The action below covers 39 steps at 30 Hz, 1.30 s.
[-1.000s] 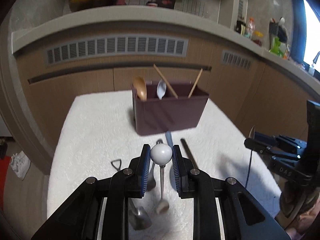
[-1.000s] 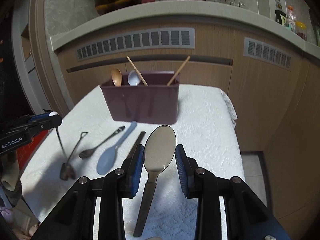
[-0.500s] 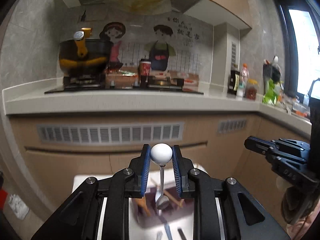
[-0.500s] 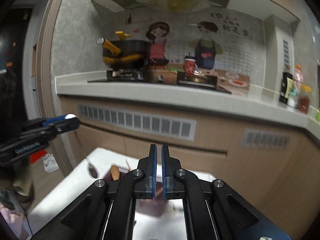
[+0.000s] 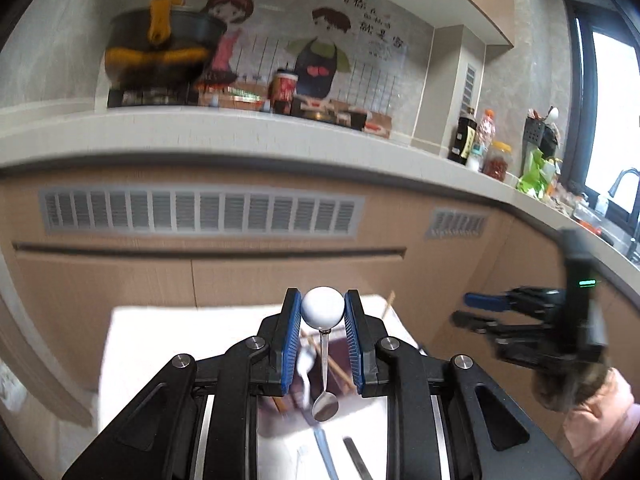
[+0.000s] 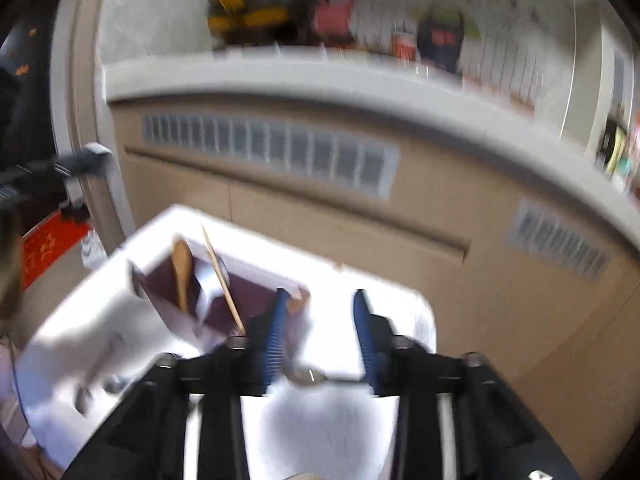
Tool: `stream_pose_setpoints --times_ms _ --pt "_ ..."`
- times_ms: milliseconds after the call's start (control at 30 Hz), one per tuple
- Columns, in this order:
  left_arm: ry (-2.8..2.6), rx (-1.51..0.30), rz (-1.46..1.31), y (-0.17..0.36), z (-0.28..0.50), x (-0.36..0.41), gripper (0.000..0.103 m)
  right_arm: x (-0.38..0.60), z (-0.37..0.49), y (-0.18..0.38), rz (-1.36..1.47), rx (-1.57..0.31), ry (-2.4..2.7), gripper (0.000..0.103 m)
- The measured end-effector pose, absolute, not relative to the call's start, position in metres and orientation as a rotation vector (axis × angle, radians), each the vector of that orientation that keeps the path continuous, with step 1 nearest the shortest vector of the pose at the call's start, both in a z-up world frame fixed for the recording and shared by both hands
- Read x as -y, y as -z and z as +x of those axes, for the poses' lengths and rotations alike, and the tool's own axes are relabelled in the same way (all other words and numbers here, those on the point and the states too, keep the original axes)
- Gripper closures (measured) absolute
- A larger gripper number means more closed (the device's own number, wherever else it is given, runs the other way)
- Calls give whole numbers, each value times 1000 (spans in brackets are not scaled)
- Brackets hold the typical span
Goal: Organize utensils
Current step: 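Lift the metal spoon and brown spoon and lower both into the maroon caddy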
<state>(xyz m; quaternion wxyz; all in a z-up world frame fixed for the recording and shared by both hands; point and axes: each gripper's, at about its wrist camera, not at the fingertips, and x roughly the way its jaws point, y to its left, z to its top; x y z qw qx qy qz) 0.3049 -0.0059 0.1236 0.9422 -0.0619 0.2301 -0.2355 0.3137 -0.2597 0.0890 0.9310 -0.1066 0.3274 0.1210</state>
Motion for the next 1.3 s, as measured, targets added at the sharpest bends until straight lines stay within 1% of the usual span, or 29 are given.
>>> stream_pose_setpoints --times_ms 33,67,100,133,167,233,333,400,533,600,700,767,800,833,867,900,933,1000,1067,1167,1200,1233,1300 --pt "481 -480 -130 -117 301 5 80 269 322 -70 -225 -709 -221 72" --pt "484 -492 -132 -112 297 5 80 276 331 -54 -230 -738 -193 77" --pt "487 -504 -135 -105 292 5 80 282 341 -36 -238 -770 -162 92" --pt "487 -518 -142 -99 288 5 80 288 355 -17 -250 -809 -132 97" --pt "482 -538 -152 -92 285 4 80 293 365 -4 -245 -833 -116 98" --pt "468 -563 -167 -83 282 2 80 306 396 26 -210 -890 -85 98" --pt "441 -605 -180 -67 279 -2 80 324 432 56 -165 -957 -32 98" --pt "425 -634 -187 -58 280 -4 80 332 437 68 -163 -996 -6 98" --pt "423 -667 -206 -45 285 -7 80 343 397 74 -98 -1067 -62 97" --pt "430 -679 -211 -38 288 -8 80 341 368 71 -63 -1108 -116 92" --pt "441 -697 -216 -33 295 -6 80 325 324 65 1 -1169 -267 92" --pt "447 -704 -221 -29 296 -5 80 311 304 56 -24 -1150 -328 92" --pt "451 -707 -223 -28 296 -5 80 302 296 51 -61 -1122 -338 86" --pt "453 -709 -225 -27 295 -5 80 294 292 47 -102 -1093 -344 73" --pt "451 -709 -226 -26 294 -5 80 289 292 46 -121 -1076 -349 65" --pt "450 -708 -224 -26 293 -5 80 283 294 45 -141 -1053 -343 54" --pt "448 -706 -222 -26 291 -6 80 276 298 45 -168 -1020 -332 53" --pt "442 -704 -224 -26 286 -8 80 267 315 50 -223 -987 -328 56" --pt "438 -704 -224 -27 281 -11 80 259 330 53 -265 -969 -322 56" --pt "434 -703 -217 -30 275 -12 80 256 360 66 -254 -1014 -307 56" --pt "434 -701 -215 -30 273 -13 80 259 365 69 -229 -1034 -314 60" --pt "436 -699 -209 -31 271 -13 80 262 366 68 -188 -1038 -319 73" --pt "438 -697 -199 -32 268 -12 80 265 362 62 -151 -1061 -315 73"
